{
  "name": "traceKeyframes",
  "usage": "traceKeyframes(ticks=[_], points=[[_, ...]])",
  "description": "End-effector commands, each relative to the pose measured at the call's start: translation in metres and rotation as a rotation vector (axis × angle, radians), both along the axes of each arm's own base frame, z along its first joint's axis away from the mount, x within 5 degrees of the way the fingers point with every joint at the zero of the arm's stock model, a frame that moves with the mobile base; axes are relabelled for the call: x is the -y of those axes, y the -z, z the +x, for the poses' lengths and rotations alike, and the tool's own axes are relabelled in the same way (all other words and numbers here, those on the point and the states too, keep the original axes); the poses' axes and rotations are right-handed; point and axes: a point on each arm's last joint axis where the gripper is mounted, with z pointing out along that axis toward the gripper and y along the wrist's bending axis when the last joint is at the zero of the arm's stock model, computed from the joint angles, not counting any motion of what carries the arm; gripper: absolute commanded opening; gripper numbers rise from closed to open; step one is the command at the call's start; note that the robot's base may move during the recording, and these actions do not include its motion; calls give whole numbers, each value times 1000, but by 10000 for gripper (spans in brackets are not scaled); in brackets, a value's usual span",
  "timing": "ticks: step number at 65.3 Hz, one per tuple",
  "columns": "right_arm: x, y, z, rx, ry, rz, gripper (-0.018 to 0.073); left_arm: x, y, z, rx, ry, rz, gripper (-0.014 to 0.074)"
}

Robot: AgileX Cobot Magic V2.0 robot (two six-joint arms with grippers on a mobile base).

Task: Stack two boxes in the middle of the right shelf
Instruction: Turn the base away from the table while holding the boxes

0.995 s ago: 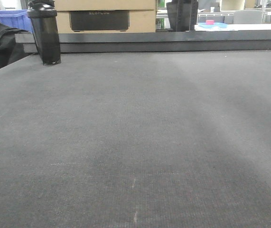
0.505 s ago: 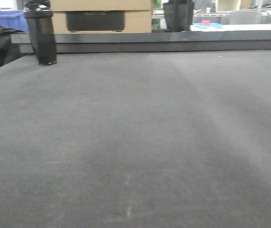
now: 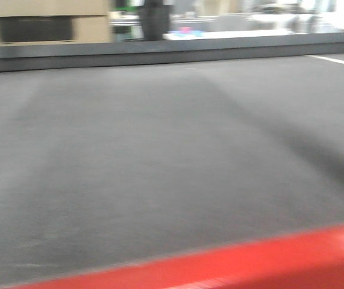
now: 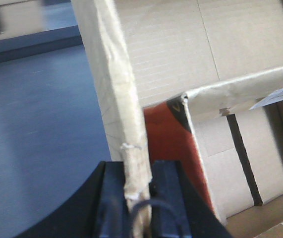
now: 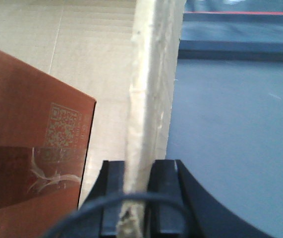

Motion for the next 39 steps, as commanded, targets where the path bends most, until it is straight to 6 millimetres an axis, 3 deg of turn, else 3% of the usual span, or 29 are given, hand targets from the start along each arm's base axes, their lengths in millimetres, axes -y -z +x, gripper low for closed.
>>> traceKeyframes(ticks=[1, 39], points=[[8, -13, -1, 117, 48, -19, -153, -5, -9, -6, 49, -16, 8, -111], [8, -14, -1, 123, 49, -17, -153, -6, -9, -6, 49, -19, 10, -111]])
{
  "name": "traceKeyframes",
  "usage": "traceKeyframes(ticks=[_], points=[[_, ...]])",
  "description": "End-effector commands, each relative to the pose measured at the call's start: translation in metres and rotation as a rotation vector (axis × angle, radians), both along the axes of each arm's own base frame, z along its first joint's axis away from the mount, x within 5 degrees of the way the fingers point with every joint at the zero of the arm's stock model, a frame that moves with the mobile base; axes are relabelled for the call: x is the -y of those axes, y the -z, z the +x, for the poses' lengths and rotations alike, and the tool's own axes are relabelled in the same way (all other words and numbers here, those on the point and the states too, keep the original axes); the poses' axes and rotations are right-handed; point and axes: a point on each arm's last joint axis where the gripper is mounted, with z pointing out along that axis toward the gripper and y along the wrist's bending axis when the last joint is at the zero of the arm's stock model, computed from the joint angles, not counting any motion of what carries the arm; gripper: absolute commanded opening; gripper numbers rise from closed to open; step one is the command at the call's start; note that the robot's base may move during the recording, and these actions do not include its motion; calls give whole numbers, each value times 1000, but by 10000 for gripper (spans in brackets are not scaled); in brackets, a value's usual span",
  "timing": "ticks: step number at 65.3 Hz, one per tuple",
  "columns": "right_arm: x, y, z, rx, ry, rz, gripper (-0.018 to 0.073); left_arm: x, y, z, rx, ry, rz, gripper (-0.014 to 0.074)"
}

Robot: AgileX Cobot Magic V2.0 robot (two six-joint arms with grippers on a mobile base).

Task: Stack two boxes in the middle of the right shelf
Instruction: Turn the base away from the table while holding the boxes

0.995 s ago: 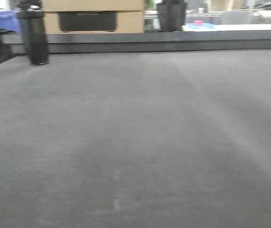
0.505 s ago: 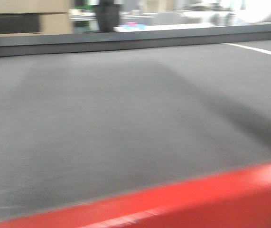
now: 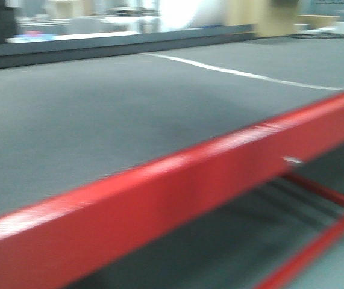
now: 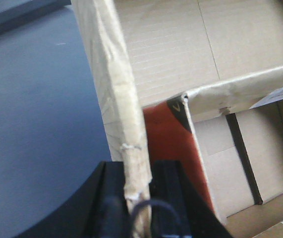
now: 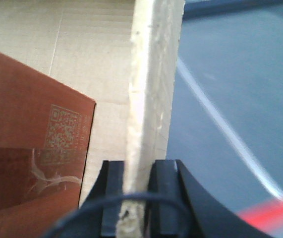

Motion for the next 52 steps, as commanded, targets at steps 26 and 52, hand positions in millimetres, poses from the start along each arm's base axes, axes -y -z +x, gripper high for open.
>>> traceKeyframes(ticks=[26, 52], points=[[8, -13, -1, 114, 48, -18, -153, -6, -8, -6, 46, -19, 12, -111], [8, -13, -1, 114, 48, -18, -153, -6, -8, -6, 46, -19, 12, -111]])
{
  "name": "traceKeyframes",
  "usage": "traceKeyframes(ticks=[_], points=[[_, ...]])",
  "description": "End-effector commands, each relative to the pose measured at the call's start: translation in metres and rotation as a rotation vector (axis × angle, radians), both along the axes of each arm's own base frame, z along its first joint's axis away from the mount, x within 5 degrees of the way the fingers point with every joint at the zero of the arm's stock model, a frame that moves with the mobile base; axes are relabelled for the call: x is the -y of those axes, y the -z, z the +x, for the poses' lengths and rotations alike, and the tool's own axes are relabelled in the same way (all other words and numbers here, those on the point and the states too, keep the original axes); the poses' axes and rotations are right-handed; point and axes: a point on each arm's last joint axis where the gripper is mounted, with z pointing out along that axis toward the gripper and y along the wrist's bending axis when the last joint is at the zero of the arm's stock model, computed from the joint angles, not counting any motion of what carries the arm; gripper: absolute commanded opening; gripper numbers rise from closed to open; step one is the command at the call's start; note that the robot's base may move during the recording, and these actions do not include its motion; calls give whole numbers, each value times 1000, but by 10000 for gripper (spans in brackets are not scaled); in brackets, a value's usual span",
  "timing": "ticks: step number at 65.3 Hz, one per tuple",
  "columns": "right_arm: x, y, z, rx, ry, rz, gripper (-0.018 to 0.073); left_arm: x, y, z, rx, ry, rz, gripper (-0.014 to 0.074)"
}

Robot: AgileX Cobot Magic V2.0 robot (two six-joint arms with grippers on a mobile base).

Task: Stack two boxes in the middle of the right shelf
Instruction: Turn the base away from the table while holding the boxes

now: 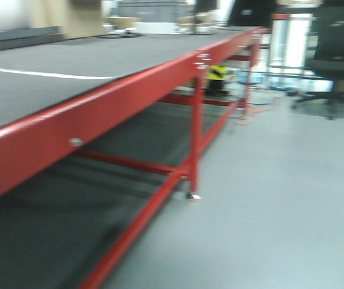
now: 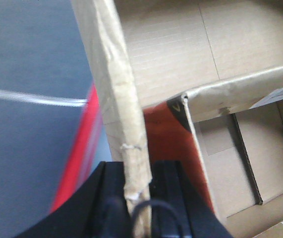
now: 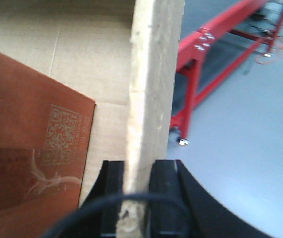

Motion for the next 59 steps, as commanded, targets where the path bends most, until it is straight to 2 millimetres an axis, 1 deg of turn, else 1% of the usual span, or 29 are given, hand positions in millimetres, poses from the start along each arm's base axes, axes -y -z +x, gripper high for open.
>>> traceKeyframes(ticks=[1, 59], points=[[8, -13, -1, 114, 48, -18, -153, -6, -8, -6, 46, -19, 12, -111], [8, -13, -1, 114, 48, -18, -153, -6, -8, -6, 46, -19, 12, -111]])
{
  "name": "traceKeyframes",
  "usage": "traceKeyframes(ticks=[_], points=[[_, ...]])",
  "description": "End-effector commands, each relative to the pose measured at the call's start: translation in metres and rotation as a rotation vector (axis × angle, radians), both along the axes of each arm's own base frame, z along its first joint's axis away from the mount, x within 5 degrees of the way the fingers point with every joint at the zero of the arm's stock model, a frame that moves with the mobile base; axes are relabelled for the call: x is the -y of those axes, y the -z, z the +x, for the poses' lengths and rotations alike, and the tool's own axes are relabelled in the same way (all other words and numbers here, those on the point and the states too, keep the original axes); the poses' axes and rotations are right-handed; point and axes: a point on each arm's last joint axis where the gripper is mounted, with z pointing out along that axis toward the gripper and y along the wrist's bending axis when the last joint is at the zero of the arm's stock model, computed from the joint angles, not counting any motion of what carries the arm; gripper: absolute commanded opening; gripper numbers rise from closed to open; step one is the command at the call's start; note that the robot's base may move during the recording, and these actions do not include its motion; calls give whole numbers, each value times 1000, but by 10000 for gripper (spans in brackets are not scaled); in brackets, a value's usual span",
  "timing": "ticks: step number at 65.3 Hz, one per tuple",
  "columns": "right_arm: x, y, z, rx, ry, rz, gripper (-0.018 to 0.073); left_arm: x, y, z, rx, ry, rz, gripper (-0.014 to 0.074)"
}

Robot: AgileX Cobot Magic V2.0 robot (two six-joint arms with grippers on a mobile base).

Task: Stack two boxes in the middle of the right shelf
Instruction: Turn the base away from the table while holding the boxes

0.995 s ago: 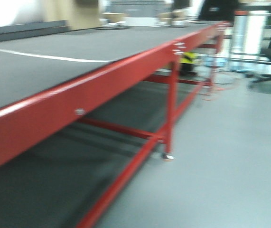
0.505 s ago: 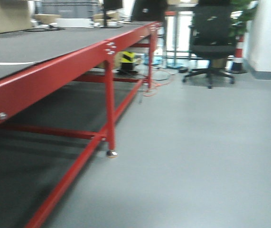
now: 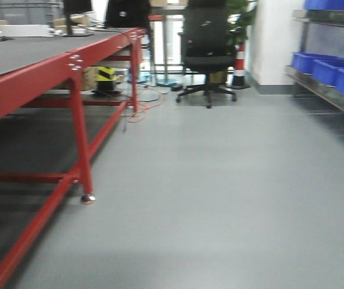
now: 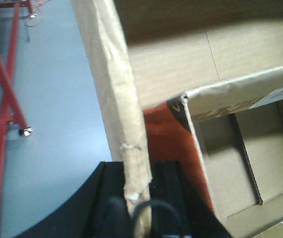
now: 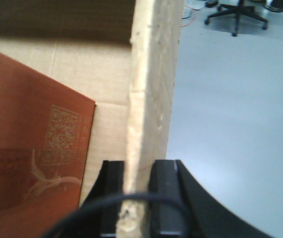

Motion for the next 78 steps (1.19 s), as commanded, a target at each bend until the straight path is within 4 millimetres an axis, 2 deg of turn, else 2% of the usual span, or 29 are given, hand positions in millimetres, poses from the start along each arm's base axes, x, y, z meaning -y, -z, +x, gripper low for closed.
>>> traceKeyframes(ticks=[1, 78], points=[[8, -13, -1, 114, 48, -18, -153, -6, -8, -6, 46, -19, 12, -111], [8, -13, -1, 113, 47, -17, -153, -6, -8, -6, 46, -19, 12, -111]])
